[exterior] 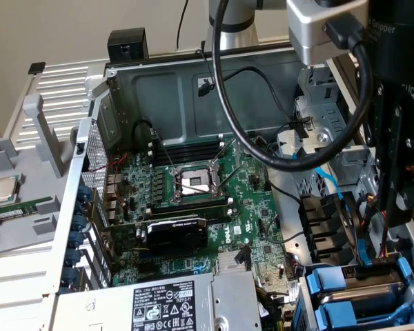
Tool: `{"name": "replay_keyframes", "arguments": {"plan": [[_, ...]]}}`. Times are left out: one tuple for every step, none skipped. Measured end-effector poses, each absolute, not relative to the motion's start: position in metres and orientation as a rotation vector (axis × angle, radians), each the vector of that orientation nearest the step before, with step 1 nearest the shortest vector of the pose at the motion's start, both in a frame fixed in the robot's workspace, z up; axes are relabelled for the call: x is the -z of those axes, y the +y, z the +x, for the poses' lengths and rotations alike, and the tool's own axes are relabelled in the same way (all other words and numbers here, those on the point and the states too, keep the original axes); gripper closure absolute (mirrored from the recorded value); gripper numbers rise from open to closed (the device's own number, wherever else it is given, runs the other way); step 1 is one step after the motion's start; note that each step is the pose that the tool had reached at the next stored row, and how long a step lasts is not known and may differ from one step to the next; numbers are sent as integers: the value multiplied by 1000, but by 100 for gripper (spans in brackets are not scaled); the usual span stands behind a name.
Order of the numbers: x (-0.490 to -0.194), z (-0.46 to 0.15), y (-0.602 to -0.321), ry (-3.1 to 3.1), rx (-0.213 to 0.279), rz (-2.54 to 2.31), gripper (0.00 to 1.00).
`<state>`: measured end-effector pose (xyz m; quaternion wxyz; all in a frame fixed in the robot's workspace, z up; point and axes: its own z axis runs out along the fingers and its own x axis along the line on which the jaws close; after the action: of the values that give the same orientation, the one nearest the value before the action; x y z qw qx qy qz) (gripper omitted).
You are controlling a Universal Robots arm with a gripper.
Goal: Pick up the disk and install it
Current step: 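Insert the second disk wire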
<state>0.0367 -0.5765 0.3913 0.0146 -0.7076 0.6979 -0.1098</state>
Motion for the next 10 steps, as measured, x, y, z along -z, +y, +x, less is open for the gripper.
{"name": "replay_keyframes", "arguments": {"plan": [[-391,37,-577,2172,342,-2202,78],[-391,37,-577,2172,342,-2202,84],[-391,37,-576,2172,342,-2202,84],[-391,37,-576,2172,342,-2202,89],[-391,37,-577,2172,342,-2202,89],[-391,37,-577,2172,342,-2202,89],[-391,37,-577,2172,342,-2202,89],[-391,36,-577,2172,342,-2202,89],[-391,36,-577,2172,342,-2203,89],[-391,36,-578,2172,335,-2209,89]]}}
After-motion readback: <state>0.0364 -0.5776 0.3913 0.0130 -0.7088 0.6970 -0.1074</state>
